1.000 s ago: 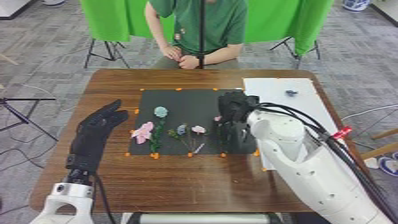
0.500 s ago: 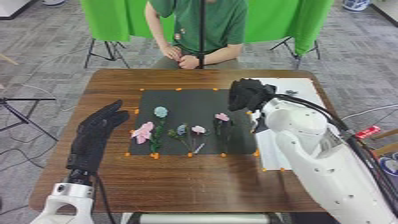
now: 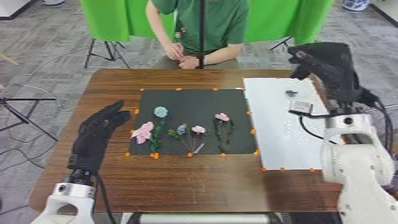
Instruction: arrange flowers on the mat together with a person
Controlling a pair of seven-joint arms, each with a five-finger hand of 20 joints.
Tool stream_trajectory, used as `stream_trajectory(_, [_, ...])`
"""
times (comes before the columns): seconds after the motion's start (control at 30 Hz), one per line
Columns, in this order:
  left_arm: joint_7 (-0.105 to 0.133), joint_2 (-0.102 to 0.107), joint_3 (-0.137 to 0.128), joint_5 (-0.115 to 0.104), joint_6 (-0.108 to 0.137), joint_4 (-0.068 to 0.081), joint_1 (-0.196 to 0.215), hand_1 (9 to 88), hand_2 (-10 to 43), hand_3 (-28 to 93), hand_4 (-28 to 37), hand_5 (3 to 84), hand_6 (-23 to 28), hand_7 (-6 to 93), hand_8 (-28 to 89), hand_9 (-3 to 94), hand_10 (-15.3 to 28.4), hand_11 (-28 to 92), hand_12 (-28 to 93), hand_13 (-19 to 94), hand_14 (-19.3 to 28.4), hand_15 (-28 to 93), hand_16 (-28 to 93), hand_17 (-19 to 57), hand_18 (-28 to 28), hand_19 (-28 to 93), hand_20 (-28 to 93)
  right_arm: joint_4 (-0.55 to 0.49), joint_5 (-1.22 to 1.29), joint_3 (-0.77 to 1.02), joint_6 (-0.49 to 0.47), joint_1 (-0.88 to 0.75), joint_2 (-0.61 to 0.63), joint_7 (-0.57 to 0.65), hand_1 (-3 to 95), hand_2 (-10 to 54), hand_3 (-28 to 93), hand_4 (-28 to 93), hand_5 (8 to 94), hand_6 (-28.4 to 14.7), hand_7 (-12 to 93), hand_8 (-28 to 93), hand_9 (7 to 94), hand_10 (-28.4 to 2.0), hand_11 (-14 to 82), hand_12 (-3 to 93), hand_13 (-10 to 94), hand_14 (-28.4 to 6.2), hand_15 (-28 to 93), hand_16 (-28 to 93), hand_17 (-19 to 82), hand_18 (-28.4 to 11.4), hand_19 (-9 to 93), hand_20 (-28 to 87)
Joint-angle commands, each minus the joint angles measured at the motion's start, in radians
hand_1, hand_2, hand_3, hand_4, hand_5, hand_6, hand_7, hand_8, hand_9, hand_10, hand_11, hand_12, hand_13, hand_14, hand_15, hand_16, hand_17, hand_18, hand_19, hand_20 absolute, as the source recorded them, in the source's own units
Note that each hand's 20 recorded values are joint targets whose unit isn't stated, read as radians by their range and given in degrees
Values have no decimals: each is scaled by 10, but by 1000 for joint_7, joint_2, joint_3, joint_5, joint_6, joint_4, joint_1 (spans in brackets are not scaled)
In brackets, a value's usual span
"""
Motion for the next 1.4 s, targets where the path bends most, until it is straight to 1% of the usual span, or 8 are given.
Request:
stream_trajectory(0.03, [29, 6, 13, -7, 18, 2, 13, 292, -95, 617, -170, 429, 34, 129, -55, 435, 126, 186, 164, 332, 165, 127, 57, 31, 127, 56, 158, -45, 535, -19, -251, -394, -180, -134, 136, 11, 782, -168, 550, -4, 119, -90, 556, -159, 69, 137, 460, -146, 129, 213, 267, -145, 171, 345])
stream_trajectory(0.1, [35, 4, 18, -5, 17, 0, 14, 293, -95, 617, -170, 431, 34, 130, -56, 436, 126, 186, 163, 332, 165, 127, 56, 31, 127, 56, 159, -60, 551, -28, -270, -429, -220, -143, 109, 9, 803, -172, 510, 1, 113, -90, 510, -155, 59, 126, 407, -137, 112, 191, 241, -140, 92, 325])
stream_trajectory(0.13, [32, 5, 21, -4, 9, 3, 6, 294, -95, 617, -171, 431, 35, 130, -57, 436, 126, 187, 163, 332, 166, 128, 56, 31, 127, 56, 159, -64, 555, -32, -275, -444, -235, -155, 100, 8, 809, -175, 494, 5, 111, -91, 496, -155, 58, 122, 390, -134, 107, 181, 236, -139, 75, 321])
stream_trajectory(0.17, [32, 6, 22, -2, 10, 2, 6, 294, -95, 617, -171, 431, 35, 131, -57, 437, 127, 187, 163, 332, 166, 128, 55, 32, 126, 56, 159, -65, 564, -40, -267, -452, -239, -158, 90, 6, 815, -177, 474, 5, 106, -93, 479, -150, 55, 120, 377, -131, 104, 171, 231, -137, 61, 317])
stream_trajectory(0.4, [37, 19, 30, -6, 1, 11, -16, 295, -95, 619, -174, 433, 34, 133, -58, 438, 127, 188, 161, 334, 165, 129, 54, 34, 125, 55, 158, -64, 587, -41, -255, -473, -243, -157, 66, 3, 831, -184, 433, 2, 97, -97, 457, -151, 48, 107, 355, -129, 103, 148, 226, -129, 32, 308])
stream_trajectory(0.77, [41, 18, 32, -6, 0, 11, -12, 293, -95, 621, -175, 436, 35, 135, -59, 439, 128, 190, 161, 336, 165, 130, 52, 38, 120, 50, 157, -63, 582, -23, -257, -478, -261, -148, 60, 6, 837, -187, 432, -2, 101, -99, 462, -150, 54, 102, 350, -129, 107, 137, 225, -128, 26, 308])
stream_trajectory(1.07, [42, 11, 31, -12, 15, 3, 5, 293, -95, 621, -175, 435, 34, 134, -59, 440, 128, 191, 161, 336, 165, 131, 52, 38, 119, 50, 159, -63, 581, -25, -252, -478, -264, -133, 59, 11, 834, -186, 440, -4, 104, -101, 470, -152, 55, 104, 354, -130, 112, 135, 225, -130, 29, 310])
stream_trajectory(1.4, [40, 8, 29, -17, 15, 4, 8, 293, -95, 621, -174, 435, 33, 135, -59, 439, 127, 188, 161, 336, 165, 132, 52, 38, 120, 50, 159, -63, 580, -32, -251, -473, -265, -123, 62, 15, 832, -186, 460, -10, 105, -100, 474, -153, 56, 106, 357, -131, 114, 135, 228, -127, 29, 310])
